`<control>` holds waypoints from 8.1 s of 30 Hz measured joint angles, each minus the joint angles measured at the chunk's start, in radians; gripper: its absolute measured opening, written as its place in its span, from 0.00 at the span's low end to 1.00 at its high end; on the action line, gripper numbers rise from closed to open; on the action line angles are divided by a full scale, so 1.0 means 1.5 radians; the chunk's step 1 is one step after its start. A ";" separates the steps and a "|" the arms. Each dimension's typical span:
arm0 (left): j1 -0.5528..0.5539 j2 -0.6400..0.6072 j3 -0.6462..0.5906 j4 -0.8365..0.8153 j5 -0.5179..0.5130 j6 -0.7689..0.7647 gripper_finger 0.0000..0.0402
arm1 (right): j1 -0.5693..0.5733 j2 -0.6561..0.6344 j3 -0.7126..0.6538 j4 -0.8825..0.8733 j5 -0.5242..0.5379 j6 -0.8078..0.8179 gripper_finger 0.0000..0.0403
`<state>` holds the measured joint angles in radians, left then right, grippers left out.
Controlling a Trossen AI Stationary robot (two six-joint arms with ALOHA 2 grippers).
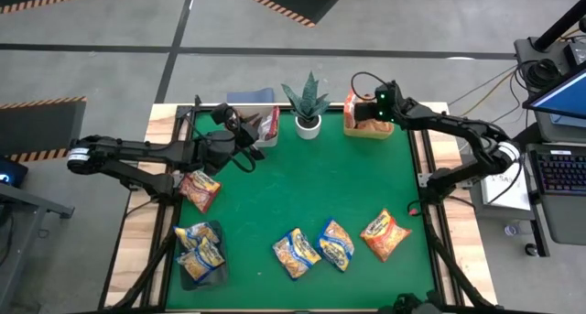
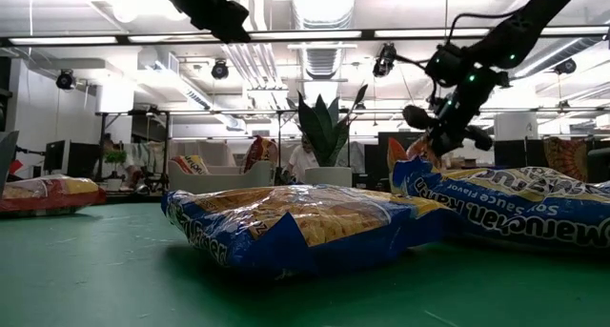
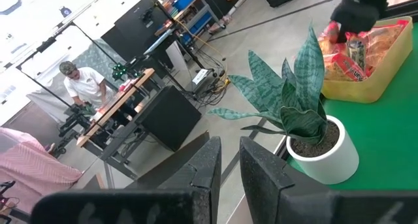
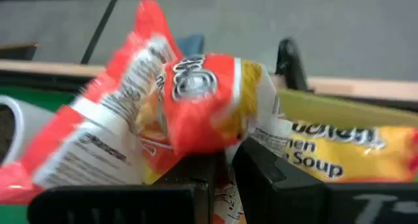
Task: Sort Maruchan noodles
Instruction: Put the top right orange noodle pack into the yellow bin, then put the center blue noodle pack into the black bin
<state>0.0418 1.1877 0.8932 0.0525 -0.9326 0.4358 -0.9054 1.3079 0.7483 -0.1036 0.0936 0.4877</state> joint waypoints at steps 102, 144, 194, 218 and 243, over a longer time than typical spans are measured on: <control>0.002 0.000 0.000 -0.001 0.001 0.000 0.10 | 0.068 0.115 0.117 0.057 0.025 -0.060 0.22; -0.148 0.000 0.040 -0.123 0.304 -0.333 0.10 | 0.794 -0.090 -0.020 -0.067 -0.132 0.050 0.17; -0.222 0.381 0.084 0.037 0.390 -0.307 0.10 | 0.770 0.018 -0.007 0.007 0.252 0.081 0.13; -0.176 0.442 0.084 0.022 0.450 -0.349 0.10 | 0.769 0.007 -0.090 0.075 0.114 0.256 0.54; -0.157 0.442 0.050 -0.017 0.447 -0.418 0.10 | 0.740 0.126 -0.097 0.250 0.071 0.292 0.82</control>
<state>-0.1934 1.8511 0.9679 0.0269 -0.2615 -0.1911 0.2051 1.4969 0.6025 0.2719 0.1996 0.9251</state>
